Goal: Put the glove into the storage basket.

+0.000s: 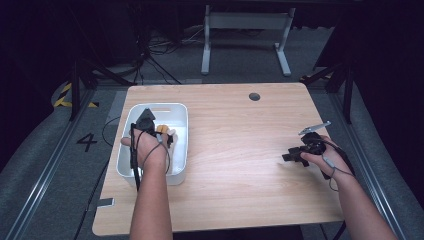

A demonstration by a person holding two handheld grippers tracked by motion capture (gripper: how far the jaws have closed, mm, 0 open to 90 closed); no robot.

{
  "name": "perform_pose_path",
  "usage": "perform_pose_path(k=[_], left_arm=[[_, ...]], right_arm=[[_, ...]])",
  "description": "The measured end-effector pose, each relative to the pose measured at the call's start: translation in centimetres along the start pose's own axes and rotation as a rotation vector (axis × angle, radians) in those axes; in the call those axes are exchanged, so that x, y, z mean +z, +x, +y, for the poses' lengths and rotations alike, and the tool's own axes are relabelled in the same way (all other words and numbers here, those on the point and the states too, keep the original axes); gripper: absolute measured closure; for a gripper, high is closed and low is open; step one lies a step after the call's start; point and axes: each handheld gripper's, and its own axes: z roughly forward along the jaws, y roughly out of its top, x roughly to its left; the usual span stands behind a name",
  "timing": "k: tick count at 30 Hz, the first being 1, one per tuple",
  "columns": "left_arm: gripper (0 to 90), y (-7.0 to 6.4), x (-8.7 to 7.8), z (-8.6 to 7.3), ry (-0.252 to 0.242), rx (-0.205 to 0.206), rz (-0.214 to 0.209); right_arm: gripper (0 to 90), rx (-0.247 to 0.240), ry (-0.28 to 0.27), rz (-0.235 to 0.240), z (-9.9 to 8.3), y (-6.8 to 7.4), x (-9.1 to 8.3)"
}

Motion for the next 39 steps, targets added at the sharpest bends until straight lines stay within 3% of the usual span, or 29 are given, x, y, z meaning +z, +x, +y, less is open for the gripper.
perform_pose_path(k=[6,14,20,26,29,30,33,35,39], left_arm=[[24.2,-0.8,-1.2,0.3,-0.024,0.038,-0.003],[26.8,-1.6,-2.5,0.2,-0.069,0.087,-0.038],[30.6,-2.4,-3.4,-0.6,-0.122,0.130,-0.143],[32.5,-3.8,-4.0,-1.9,-0.206,0.219,-0.232],[32.6,-4.6,-4.5,-2.8,-0.245,0.260,-0.241],[32.4,-5.0,-4.6,-3.2,-0.251,0.288,-0.246],[32.1,-5.7,-4.9,-4.1,-0.269,0.327,-0.311],[32.1,-6.3,-5.1,-4.8,-0.275,0.377,-0.358],[31.4,-7.3,-5.5,-6.0,-0.276,0.445,-0.386]], right_arm=[[50.0,-0.001,0.005,0.000,0.0,0.0,0.0],[50.0,0.001,-0.003,-0.002,-0.1,-0.1,0.0],[50.7,-0.005,-0.013,-0.005,0.0,-0.1,-0.1],[51.1,-0.012,-0.017,-0.005,0.0,-0.1,-0.2],[51.3,-0.009,-0.023,-0.007,0.0,-0.1,-0.3],[51.4,-0.009,-0.026,-0.009,0.0,-0.1,-0.4],[51.4,-0.009,-0.034,-0.010,0.0,-0.2,-0.5],[51.4,-0.010,-0.037,-0.005,0.0,-0.2,-0.6],[51.4,-0.009,-0.051,-0.002,0.0,-0.2,-0.7]])
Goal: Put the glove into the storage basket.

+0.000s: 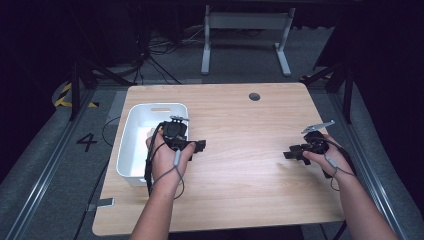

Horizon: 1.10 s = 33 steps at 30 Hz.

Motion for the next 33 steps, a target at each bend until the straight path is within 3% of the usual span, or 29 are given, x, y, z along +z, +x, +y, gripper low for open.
perform_pose_path(k=[4,10,15,17,18,21,25,28,33], left_arm=[[30.3,-1.5,-0.1,-0.4,-0.002,0.097,-0.031],[28.9,-3.1,0.3,-1.6,0.012,0.182,-0.106],[28.6,-3.5,1.1,-2.8,0.037,0.210,-0.124],[28.4,-3.8,1.5,-3.3,0.042,0.241,-0.129],[28.2,-4.0,1.7,-3.4,0.047,0.265,-0.138],[27.4,-4.1,2.7,-3.8,0.016,0.282,-0.192],[27.1,-4.7,4.0,-4.2,0.038,0.325,-0.182],[27.0,-5.1,5.0,-4.6,0.070,0.338,-0.194],[25.8,-5.0,6.3,-5.5,0.064,0.346,-0.213]], right_arm=[[51.4,-0.002,-0.012,0.009,0.0,0.0,-0.2],[51.4,-0.006,-0.020,0.028,0.0,0.0,-0.1],[51.4,0.000,-0.026,0.039,-0.1,-0.1,-0.2],[51.4,-0.006,-0.035,0.048,-0.1,-0.2,-0.3],[51.4,-0.003,-0.038,0.053,0.0,-0.2,-0.3],[51.3,-0.007,-0.044,0.063,-0.1,-0.1,-0.1],[51.1,-0.012,-0.045,0.062,-0.1,-0.1,-0.1],[50.9,-0.016,-0.052,0.062,-0.1,-0.2,-0.1],[50.6,-0.019,-0.057,0.065,-0.1,-0.2,-0.1]])
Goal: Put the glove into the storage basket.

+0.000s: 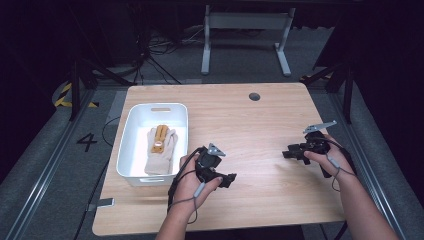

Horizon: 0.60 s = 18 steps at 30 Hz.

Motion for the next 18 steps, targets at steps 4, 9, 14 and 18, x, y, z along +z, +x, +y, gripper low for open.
perform_pose_path(k=[4,9,14,18], left_arm=[[25.3,0.1,1.2,-0.8,0.024,0.033,0.009],[25.1,0.3,1.6,-1.4,0.008,0.018,0.001],[23.6,0.5,2.0,-1.8,-0.069,-0.026,-0.041],[22.0,0.7,2.9,-2.1,0.001,0.007,0.013]], right_arm=[[50.5,-0.001,-0.008,0.003,0.0,0.0,0.0],[50.5,-0.007,-0.004,0.001,0.0,0.1,0.1],[50.5,-0.019,-0.004,0.002,0.0,0.3,0.2],[50.4,-0.020,-0.005,0.006,0.0,0.3,0.3]])
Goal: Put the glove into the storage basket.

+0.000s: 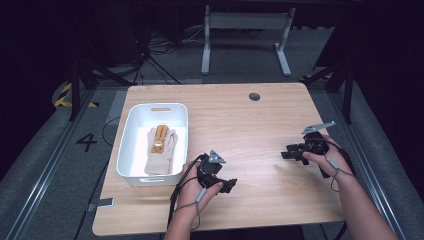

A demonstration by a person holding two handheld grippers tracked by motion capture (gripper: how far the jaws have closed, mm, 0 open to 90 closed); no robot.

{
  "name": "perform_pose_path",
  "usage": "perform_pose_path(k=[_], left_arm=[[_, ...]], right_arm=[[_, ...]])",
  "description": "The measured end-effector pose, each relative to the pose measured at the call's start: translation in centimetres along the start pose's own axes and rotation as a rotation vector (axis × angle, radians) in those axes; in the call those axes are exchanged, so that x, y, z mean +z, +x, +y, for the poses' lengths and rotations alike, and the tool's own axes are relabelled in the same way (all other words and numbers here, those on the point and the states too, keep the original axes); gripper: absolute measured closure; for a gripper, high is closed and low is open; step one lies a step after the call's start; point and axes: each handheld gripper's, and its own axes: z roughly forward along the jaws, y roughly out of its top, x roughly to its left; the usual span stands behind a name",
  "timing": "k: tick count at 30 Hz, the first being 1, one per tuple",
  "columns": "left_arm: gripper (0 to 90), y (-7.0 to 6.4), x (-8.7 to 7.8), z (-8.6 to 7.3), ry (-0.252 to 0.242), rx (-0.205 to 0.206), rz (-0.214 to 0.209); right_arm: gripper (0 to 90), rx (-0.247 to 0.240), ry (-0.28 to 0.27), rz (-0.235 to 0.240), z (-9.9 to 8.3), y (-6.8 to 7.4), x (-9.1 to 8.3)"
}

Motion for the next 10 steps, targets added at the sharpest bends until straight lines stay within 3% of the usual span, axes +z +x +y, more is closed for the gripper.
perform_pose_path(k=[10], left_arm=[[20.3,-0.04,0.97,-0.08,0.071,0.011,0.017]], right_arm=[[50.4,0.003,-0.005,-0.005,-0.20,-0.08,-0.31]])
